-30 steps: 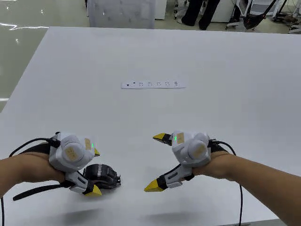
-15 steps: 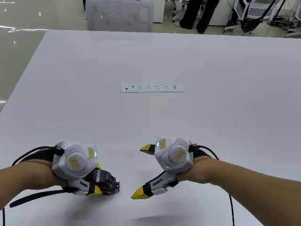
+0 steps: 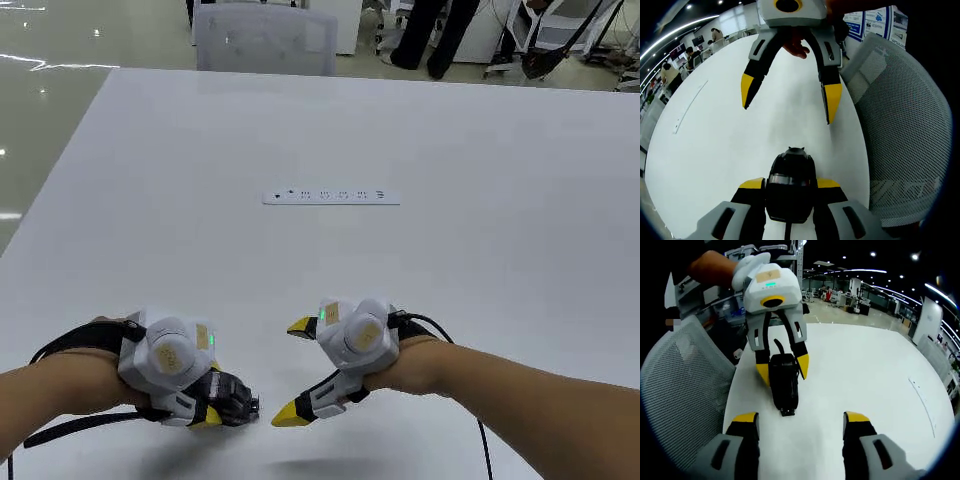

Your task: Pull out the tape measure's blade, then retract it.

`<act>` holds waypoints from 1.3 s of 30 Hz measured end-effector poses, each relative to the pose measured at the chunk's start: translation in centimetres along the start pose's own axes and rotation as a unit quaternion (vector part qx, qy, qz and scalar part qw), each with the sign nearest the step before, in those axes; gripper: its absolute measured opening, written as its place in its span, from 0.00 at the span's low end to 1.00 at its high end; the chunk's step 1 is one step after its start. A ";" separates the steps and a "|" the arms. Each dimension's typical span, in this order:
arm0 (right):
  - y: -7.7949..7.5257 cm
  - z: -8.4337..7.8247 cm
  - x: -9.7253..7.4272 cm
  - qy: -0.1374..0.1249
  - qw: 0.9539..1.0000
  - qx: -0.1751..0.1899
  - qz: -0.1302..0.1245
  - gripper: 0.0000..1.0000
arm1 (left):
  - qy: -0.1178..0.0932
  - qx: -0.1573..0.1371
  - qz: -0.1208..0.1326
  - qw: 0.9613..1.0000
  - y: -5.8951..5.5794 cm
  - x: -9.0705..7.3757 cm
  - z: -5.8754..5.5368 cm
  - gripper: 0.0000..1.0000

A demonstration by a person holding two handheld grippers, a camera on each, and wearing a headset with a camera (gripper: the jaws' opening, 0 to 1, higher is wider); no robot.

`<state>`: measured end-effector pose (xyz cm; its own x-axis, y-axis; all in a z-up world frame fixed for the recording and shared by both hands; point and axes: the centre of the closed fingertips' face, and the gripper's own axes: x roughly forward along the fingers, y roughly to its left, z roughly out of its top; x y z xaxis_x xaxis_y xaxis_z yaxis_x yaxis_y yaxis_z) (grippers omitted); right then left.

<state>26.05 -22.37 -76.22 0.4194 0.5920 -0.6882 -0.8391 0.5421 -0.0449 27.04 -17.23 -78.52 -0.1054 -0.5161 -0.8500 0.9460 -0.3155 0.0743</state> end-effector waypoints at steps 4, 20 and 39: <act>1.0 0.3 1.5 0.002 1.000 -0.008 0.017 0.50 | -0.005 -0.003 0.001 1.000 0.1 -0.1 0.0 0.33; 1.6 -1.5 4.8 0.043 0.998 -0.008 0.035 0.20 | -0.013 -0.011 0.000 1.000 0.3 -0.1 0.0 0.33; 2.4 -2.1 5.3 0.061 0.997 -0.024 0.051 0.11 | -0.001 -0.009 -0.005 1.000 0.2 -0.1 -0.1 0.33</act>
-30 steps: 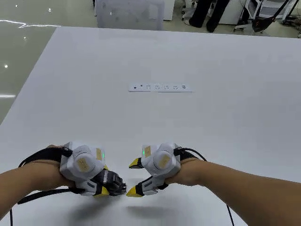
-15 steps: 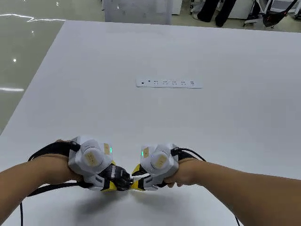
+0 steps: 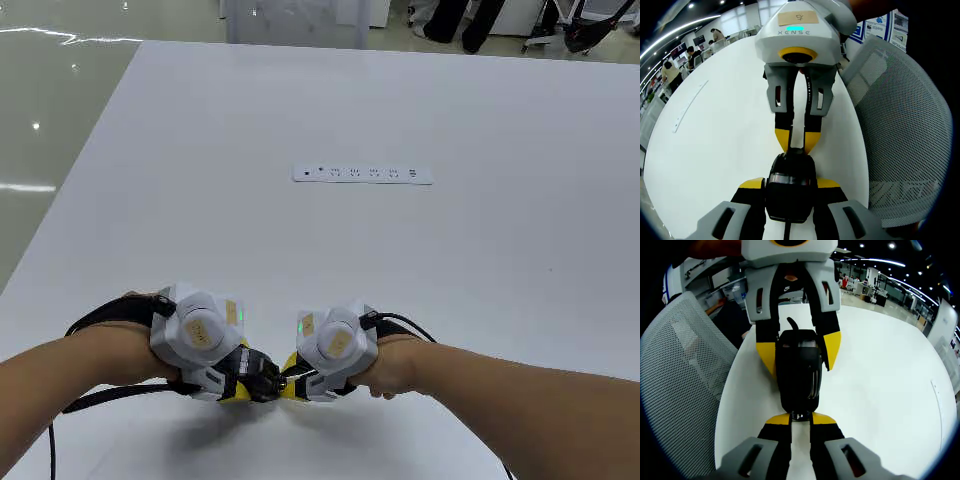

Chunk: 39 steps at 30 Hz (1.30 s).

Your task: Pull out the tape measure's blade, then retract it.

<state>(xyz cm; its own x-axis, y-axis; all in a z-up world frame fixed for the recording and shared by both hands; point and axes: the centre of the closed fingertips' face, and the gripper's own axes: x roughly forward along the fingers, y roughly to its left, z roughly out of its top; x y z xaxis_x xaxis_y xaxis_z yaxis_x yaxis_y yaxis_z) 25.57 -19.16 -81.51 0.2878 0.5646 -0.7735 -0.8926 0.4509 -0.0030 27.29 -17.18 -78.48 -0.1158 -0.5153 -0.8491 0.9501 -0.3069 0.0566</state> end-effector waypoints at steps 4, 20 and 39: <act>0.0 -0.2 -0.1 0.003 1.000 -0.001 0.000 0.10 | 0.004 0.002 -0.001 1.000 0.0 0.0 0.0 0.33; 0.3 -1.2 0.0 0.019 0.999 -0.025 0.008 0.17 | 0.005 0.001 0.001 1.000 0.0 0.1 0.0 0.33; -0.3 -0.9 -0.1 -0.006 1.000 0.020 -0.006 0.12 | 0.004 -0.004 0.005 1.000 0.1 0.0 0.0 0.33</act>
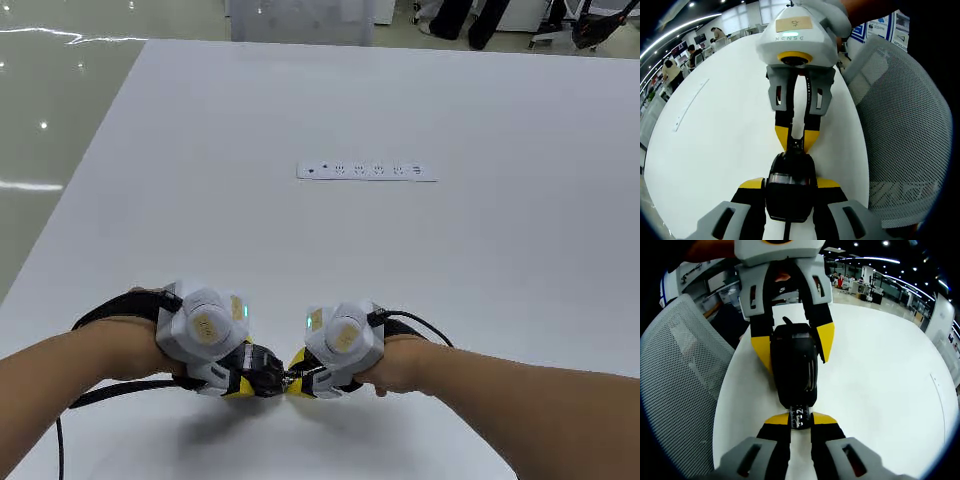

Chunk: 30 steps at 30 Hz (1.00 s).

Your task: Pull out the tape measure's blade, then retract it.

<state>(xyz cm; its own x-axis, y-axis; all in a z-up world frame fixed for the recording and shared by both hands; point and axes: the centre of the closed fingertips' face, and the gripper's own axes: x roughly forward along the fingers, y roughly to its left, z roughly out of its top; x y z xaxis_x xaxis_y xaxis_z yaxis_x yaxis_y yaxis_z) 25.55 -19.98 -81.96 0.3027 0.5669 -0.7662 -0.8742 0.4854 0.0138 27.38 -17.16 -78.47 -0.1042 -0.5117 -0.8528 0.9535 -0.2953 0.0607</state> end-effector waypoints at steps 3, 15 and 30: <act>0.0 -0.3 -0.2 0.003 1.000 -0.001 -0.001 0.13 | 0.001 0.000 0.001 1.000 0.0 0.0 0.0 0.33; -0.4 -1.7 -1.4 0.010 1.000 0.005 -0.006 0.13 | 0.003 -0.004 0.003 1.000 0.1 0.1 0.0 0.33; -0.7 -2.6 -2.1 0.021 1.000 0.007 -0.007 0.13 | 0.004 -0.004 0.003 1.000 0.2 0.1 0.0 0.33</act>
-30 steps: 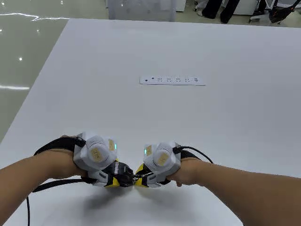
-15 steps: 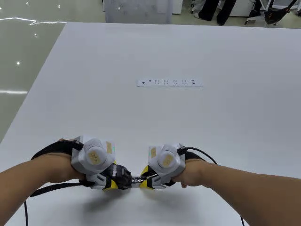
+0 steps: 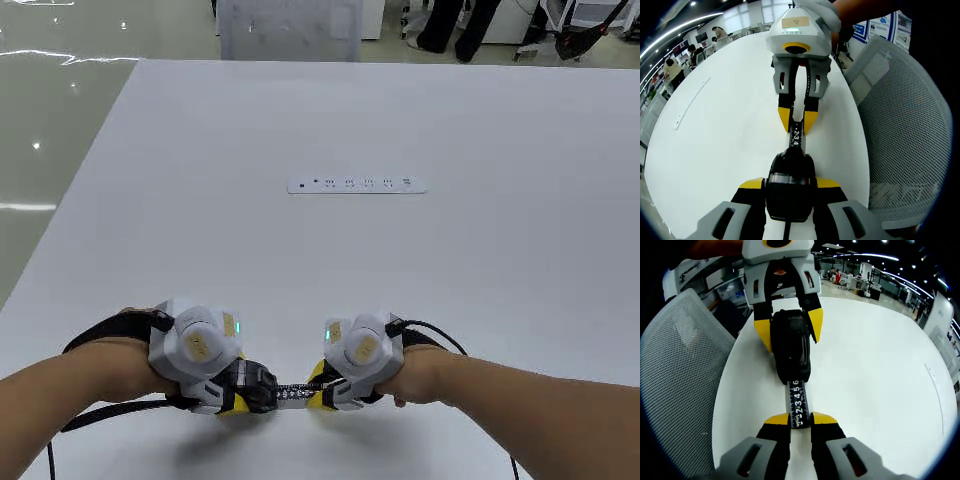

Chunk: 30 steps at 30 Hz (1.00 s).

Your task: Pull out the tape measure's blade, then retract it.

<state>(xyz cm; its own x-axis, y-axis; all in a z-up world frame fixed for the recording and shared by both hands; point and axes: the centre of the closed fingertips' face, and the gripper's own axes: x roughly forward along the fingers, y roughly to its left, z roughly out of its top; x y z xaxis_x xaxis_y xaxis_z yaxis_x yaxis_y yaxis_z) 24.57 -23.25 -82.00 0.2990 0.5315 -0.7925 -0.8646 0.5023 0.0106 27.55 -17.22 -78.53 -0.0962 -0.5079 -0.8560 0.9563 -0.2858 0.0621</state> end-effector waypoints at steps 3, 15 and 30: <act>0.0 -0.2 -0.2 0.002 1.000 0.000 0.000 0.13 | 0.000 0.000 0.000 1.000 0.0 0.0 0.0 0.33; -0.2 -1.4 -1.1 -0.004 1.000 0.013 -0.006 0.13 | 0.000 0.001 -0.001 1.000 0.0 0.0 0.0 0.33; -0.2 -2.8 -2.1 0.000 1.000 0.004 -0.007 0.13 | 0.000 0.002 -0.001 1.000 -0.1 -0.1 0.0 0.33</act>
<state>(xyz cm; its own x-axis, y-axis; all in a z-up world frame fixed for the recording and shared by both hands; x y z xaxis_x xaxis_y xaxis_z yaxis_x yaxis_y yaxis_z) 22.95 -26.34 -82.09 0.3111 0.5248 -0.7923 -0.8569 0.5154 0.0049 27.49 -17.20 -78.47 -0.0977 -0.5078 -0.8559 0.9552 -0.2893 0.0626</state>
